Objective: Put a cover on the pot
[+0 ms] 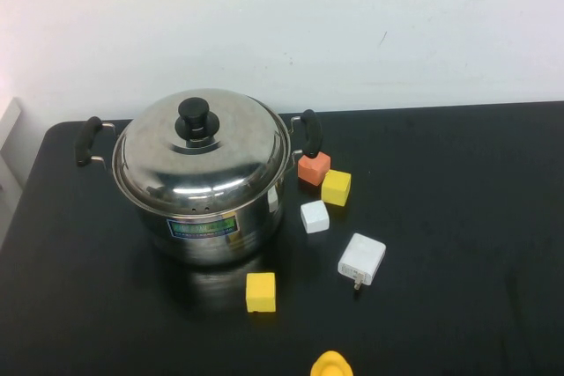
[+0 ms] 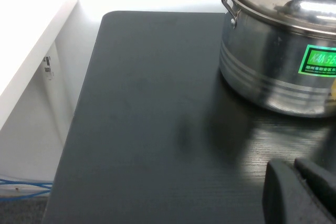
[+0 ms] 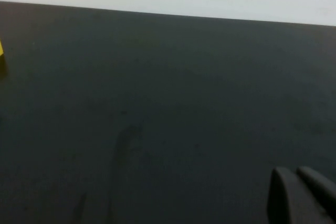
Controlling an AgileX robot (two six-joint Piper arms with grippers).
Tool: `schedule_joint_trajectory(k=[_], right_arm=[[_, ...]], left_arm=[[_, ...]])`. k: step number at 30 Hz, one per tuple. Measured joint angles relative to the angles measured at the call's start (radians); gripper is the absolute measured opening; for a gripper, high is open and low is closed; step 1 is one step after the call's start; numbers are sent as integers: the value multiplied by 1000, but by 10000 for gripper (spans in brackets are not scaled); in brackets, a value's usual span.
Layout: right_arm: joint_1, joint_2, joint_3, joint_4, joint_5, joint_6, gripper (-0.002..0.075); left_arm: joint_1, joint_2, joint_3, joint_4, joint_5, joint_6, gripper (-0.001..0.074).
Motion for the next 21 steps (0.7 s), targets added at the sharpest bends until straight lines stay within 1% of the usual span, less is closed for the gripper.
schedule_joint_trajectory(k=[16,21], right_arm=[[0,0,0,2,2,0,-2],[0,0,0,2,2,0,-2]], left_arm=[[0,0,0,0,0,0,-2],[-16,0,0,0,0,2,-2]])
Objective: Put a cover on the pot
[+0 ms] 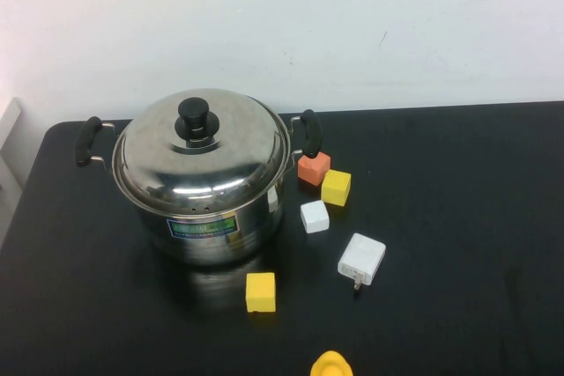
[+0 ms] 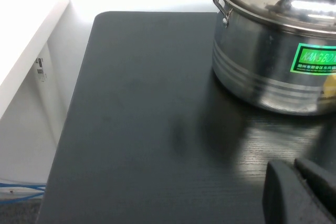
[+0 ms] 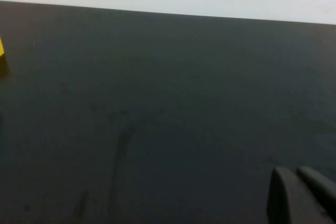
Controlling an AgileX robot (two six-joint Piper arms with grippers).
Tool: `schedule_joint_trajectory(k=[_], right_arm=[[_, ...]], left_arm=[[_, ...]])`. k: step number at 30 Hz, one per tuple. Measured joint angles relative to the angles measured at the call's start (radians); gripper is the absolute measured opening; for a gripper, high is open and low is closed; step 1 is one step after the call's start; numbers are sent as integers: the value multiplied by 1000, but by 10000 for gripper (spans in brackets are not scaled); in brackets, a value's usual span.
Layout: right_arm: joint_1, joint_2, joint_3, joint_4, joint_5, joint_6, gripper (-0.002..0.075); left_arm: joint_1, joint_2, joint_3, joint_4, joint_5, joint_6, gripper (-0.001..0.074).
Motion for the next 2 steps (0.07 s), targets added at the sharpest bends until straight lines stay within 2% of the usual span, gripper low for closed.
schedule_joint_trajectory(k=[2], right_arm=[[0,0,0,0,0,0,-2]], left_arm=[[-2,0,0,0,0,0,-2]])
